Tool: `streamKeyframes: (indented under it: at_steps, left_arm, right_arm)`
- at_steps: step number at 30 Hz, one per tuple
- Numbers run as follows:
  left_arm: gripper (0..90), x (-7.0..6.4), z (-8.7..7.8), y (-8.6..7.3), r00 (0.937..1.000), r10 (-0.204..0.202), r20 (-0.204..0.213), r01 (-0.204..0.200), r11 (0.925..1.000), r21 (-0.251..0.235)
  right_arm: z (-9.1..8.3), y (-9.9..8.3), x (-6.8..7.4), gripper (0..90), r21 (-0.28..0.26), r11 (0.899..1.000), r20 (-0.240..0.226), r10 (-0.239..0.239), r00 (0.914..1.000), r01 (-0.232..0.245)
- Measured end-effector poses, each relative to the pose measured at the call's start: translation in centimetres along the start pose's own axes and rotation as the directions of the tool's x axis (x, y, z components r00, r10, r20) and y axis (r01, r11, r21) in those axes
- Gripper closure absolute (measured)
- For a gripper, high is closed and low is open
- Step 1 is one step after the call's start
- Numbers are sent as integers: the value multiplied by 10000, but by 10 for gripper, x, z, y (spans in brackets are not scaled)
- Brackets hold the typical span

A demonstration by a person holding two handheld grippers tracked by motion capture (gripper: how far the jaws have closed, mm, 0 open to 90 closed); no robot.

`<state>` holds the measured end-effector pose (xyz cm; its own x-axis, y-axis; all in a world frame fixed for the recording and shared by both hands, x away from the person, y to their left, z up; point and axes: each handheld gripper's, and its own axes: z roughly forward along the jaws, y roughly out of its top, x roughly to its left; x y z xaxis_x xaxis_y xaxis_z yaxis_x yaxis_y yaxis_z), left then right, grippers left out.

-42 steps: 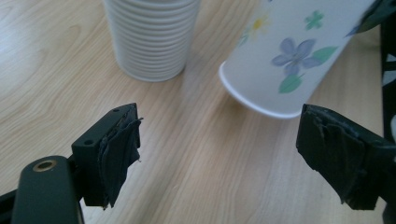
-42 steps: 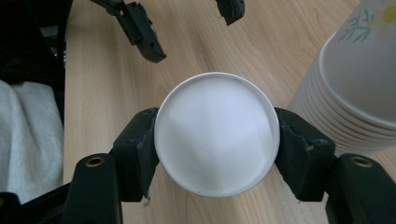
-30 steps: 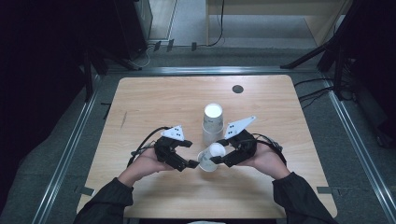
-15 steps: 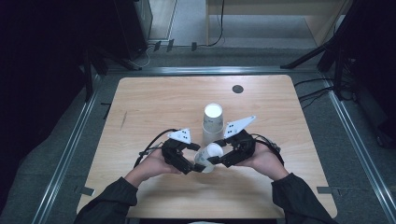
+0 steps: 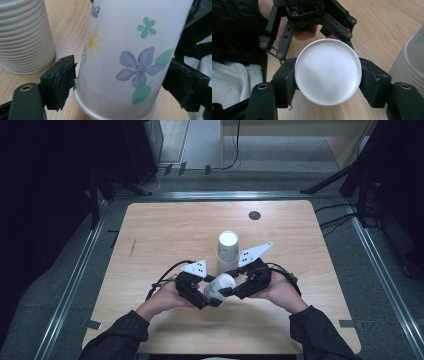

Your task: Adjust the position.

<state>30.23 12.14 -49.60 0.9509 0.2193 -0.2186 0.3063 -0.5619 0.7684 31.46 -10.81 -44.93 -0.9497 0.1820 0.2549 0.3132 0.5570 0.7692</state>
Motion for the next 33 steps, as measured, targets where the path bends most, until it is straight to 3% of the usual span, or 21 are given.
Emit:
streamKeyframes:
  at_steps: [4,8,14,20,27,29,33]
  left_arm:
    - [245,-1,-2,0,9993,365,-43,-365,9993,7]
    - [267,-2,-2,-1,9983,585,-37,-585,9983,25]
    - [290,-2,-4,0,9978,637,171,-641,9977,201]
    - [291,0,-12,2,9985,529,113,-533,9977,413]
    - [290,1,-29,8,9979,634,-164,-615,9933,979]
    - [289,2,-31,12,9971,746,-151,-722,9900,1216]
    - [289,6,-38,25,9955,938,-114,-897,9760,1986]
  right_arm:
    - [1,0,0,364,88,9999,-33,51,10000,-51]
    - [1,0,0,363,79,9999,-95,86,9999,-85]
    - [2,-2,-2,342,151,9999,-288,40,9996,-35]
    - [1,-6,0,254,365,9991,3,-194,9998,194]
    - [-4,-15,0,245,469,9984,417,-350,9985,331]
    - [-5,-16,0,249,453,9984,480,-360,9982,339]
    - [-4,-19,2,252,415,9986,616,-361,9974,336]
